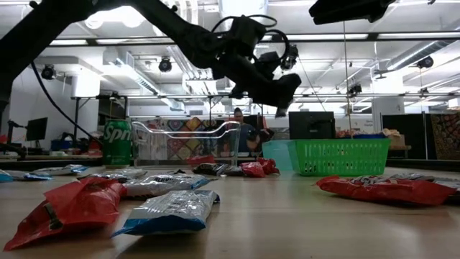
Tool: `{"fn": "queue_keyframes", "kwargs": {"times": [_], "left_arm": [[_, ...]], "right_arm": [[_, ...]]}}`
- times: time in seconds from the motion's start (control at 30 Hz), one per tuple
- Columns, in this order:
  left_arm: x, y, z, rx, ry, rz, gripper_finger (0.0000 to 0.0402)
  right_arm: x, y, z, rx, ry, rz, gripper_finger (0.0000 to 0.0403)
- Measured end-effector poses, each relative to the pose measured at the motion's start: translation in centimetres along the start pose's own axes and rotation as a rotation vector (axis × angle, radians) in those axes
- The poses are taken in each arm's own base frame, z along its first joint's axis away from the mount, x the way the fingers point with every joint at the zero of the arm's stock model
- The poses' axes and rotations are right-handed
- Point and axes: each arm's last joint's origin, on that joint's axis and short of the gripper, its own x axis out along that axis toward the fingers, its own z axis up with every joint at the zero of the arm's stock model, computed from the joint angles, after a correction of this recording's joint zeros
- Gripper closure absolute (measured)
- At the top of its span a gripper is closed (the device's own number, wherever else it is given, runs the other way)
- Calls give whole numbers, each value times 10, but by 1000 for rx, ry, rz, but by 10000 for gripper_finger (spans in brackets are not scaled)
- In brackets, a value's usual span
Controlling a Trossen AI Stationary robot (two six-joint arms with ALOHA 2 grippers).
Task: Sort candy
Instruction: Put the white chocolate bar into the blue bin
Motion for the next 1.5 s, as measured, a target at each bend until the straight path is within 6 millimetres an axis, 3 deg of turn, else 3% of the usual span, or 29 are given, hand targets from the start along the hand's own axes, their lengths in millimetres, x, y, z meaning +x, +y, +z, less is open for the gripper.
{"fn": "queue_keyframes", "kwargs": {"times": [0.23,0.43,0.6,0.87,1.17,1.33,1.5], "left_arm": [[0,4,-1,8,24,4,287],[-18,2,8,53,103,-21,283],[-56,-14,22,134,199,-94,293],[-132,-38,24,314,402,-227,313],[-213,-38,-16,339,557,-599,318],[-242,-28,-42,139,691,-543,318],[-265,-20,-68,-24,952,-426,318]], "right_arm": [[0,0,0,10,1,2,213],[0,-1,-3,39,19,-3,213],[0,-1,-5,41,36,-5,213],[0,1,-12,5,87,68,213],[3,1,-28,-12,127,94,213],[3,1,-28,-16,122,97,213],[3,2,-27,-8,114,100,213]]}}
